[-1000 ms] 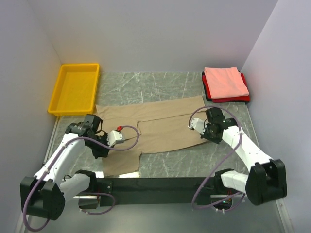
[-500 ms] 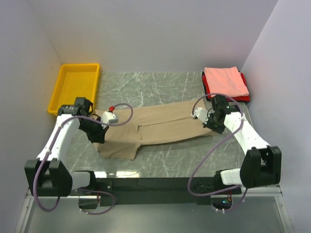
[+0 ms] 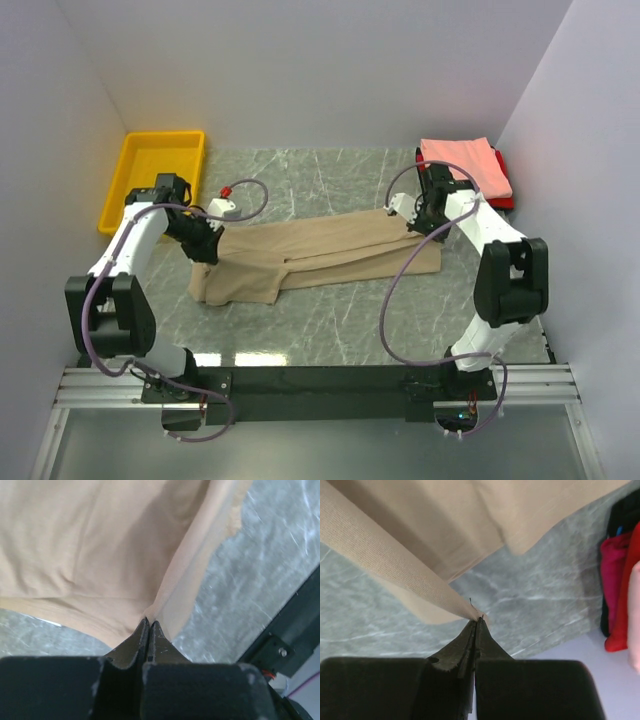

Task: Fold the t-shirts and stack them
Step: Fold the tshirt

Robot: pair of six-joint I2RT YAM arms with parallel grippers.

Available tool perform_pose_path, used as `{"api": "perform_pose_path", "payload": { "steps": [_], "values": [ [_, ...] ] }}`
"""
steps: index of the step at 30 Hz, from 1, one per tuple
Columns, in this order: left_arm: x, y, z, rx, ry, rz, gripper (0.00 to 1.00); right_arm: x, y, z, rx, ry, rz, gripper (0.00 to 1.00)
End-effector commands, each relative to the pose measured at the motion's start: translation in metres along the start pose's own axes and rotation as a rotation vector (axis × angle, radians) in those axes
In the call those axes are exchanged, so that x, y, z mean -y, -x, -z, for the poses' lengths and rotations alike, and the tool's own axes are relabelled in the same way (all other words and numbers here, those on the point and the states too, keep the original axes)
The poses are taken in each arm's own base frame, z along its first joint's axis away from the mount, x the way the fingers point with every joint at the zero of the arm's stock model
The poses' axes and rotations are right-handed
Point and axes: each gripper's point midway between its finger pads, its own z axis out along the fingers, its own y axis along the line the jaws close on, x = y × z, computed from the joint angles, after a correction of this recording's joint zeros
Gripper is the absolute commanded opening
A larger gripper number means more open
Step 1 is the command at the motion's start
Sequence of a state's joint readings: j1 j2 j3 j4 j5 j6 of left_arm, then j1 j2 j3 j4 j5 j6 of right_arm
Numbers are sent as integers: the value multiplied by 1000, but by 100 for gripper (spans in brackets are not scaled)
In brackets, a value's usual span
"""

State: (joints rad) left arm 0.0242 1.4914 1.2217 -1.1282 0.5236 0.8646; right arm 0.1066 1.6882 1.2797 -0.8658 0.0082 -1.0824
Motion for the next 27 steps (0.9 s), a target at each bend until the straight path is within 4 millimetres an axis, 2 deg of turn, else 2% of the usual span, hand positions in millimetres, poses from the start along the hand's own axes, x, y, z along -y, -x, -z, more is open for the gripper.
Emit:
{"api": "perform_pose_path", "payload": {
  "steps": [1,3,6,8,12,16,17,18,19,20,21,22,24,25,27],
  "values": [
    [-23,23,0,61,48,6,1,31,8,-6,-5,-52,14,0],
    [-32,24,-8,54,47,34,1,44,13,-9,-5,-74,12,0],
    [-48,27,-19,49,59,66,1,54,17,-30,-32,-60,0,0],
    [-57,28,-28,46,56,92,1,65,23,-34,-30,-73,-11,0],
    [-73,25,-40,34,89,112,1,73,22,-53,-67,-70,-23,0],
    [-87,21,-55,22,107,150,1,77,24,-63,-87,-92,-25,0],
    [-89,20,-57,21,111,171,1,77,24,-65,-91,-95,-27,3],
    [-92,22,-59,27,118,172,5,79,27,-66,-91,-107,-36,8],
    [-94,23,-59,30,121,178,11,80,28,-67,-93,-111,-39,23],
    [-96,24,-61,32,124,190,24,81,31,-65,-87,-118,-57,30],
    [-96,25,-60,34,128,191,28,83,33,-61,-79,-127,-67,38],
    [-95,25,-58,36,128,195,32,88,37,-55,-65,-144,-76,52],
    [-92,27,-51,47,136,192,46,90,43,-43,-42,-152,-106,53],
    [-87,29,-43,55,140,191,48,98,50,-26,-12,-178,-120,53],
    [-85,26,-33,63,157,203,50,96,54,-6,23,-166,-155,54]
  ]
}}
